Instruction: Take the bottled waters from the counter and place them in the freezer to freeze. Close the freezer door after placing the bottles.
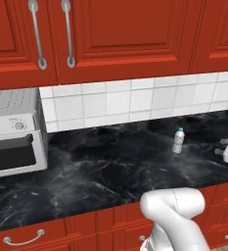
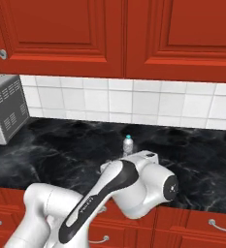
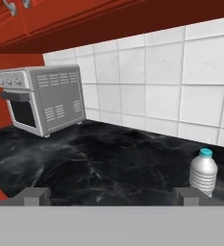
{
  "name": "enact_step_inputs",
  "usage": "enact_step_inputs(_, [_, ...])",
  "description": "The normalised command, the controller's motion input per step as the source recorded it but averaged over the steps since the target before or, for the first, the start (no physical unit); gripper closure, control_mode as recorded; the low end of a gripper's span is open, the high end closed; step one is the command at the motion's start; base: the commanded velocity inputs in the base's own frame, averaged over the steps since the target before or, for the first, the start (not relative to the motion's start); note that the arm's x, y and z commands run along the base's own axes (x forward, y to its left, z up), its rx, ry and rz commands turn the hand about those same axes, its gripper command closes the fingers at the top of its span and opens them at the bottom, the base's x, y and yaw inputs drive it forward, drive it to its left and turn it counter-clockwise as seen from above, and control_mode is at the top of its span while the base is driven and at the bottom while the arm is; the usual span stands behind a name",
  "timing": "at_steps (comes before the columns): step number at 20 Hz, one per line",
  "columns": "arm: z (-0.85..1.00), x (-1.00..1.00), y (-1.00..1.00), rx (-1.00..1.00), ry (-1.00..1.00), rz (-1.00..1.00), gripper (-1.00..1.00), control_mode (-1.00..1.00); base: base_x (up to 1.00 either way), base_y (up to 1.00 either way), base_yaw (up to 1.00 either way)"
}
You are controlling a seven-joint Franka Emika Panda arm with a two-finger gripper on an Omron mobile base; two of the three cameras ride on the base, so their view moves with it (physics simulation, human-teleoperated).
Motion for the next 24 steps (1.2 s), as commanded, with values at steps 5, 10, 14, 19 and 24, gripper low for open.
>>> enact_step_inputs(5, [-0.17,0.46,-0.01,0.00,-0.03,0.08,-1.00,-1.00,0.00,0.00,0.00])
enact_step_inputs(10, [-0.37,0.55,0.00,0.00,0.00,0.06,-1.00,-1.00,0.00,0.00,0.00])
enact_step_inputs(14, [-0.38,0.46,0.00,0.00,-0.03,0.05,-1.00,-1.00,0.00,0.00,0.00])
enact_step_inputs(19, [-0.33,0.51,0.02,0.00,-0.05,0.03,-1.00,-1.00,0.00,0.00,0.00])
enact_step_inputs(24, [-0.28,0.48,0.04,0.00,-0.01,0.00,-1.00,-1.00,0.00,0.00,0.00])
